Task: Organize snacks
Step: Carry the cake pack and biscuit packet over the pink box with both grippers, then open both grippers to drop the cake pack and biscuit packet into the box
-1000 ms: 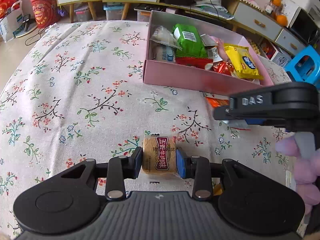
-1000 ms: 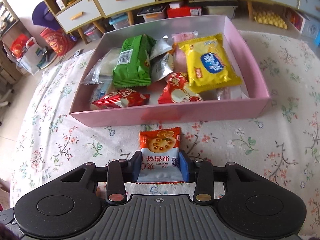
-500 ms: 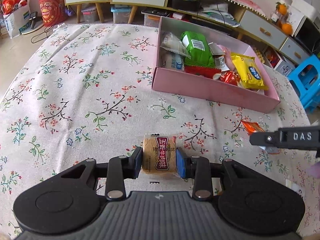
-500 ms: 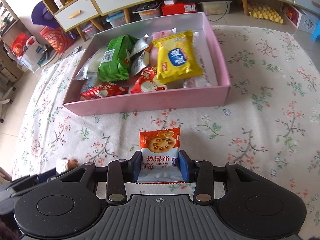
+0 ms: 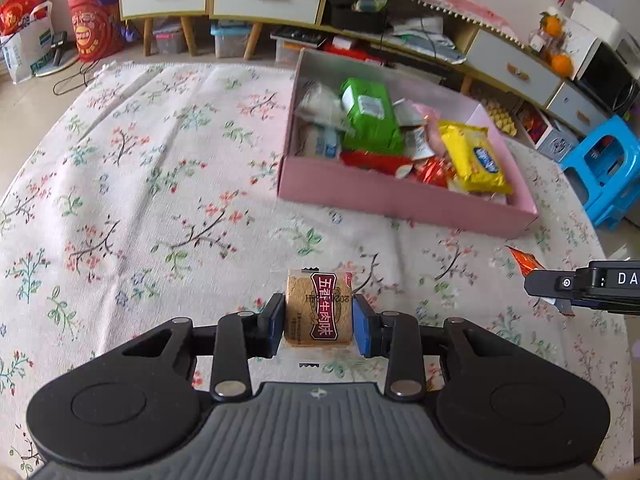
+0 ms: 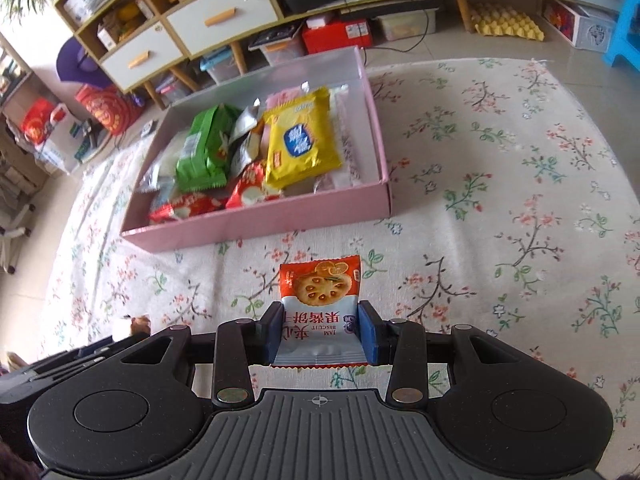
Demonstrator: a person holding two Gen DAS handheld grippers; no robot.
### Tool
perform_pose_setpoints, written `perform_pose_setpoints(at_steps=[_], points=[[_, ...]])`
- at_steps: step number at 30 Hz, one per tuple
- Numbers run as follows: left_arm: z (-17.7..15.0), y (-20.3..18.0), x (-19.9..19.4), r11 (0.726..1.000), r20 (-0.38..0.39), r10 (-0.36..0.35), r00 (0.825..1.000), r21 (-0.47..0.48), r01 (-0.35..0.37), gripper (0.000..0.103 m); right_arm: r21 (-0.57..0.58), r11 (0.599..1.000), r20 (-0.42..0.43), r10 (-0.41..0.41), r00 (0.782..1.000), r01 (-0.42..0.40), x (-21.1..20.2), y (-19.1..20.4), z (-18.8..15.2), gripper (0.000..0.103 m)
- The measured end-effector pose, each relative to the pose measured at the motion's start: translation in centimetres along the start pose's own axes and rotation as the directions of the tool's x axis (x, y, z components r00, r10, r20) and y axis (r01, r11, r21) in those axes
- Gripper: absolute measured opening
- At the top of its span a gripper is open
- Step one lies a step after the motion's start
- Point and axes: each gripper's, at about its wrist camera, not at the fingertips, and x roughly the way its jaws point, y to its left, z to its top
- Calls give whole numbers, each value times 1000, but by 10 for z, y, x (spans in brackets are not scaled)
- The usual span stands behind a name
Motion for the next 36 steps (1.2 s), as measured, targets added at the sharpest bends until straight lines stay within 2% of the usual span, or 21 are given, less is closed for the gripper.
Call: perform_pose_setpoints(at_steps=[8,13,19,22,29,36], points=[[15,-19,-9,999,53,-49,997,-12,50,32,94,994,76,47,996,-54,-10,-8,15,39],[38,-38,-11,997,100,-77,992,-3,78,32,177,977,157,91,983,-119,-10,-15,28,39],[63,-51,-1,989,182,-144,973,-13,149,32,255,953,226,106,968,-164,3,-30,37,39],[68,-52,15,984,190,-175,966,-13,180,32,269,946,252,112,961,-181,12,-36,41,39],[75,-53,43,987,188,-155,970,-2,158,32,276,937,286,131,949,-212,27,-38,47,39],[74,-55,46,990,196,-141,970,4,143,32,278,930,313,148,938,-240,36,-41,49,41]])
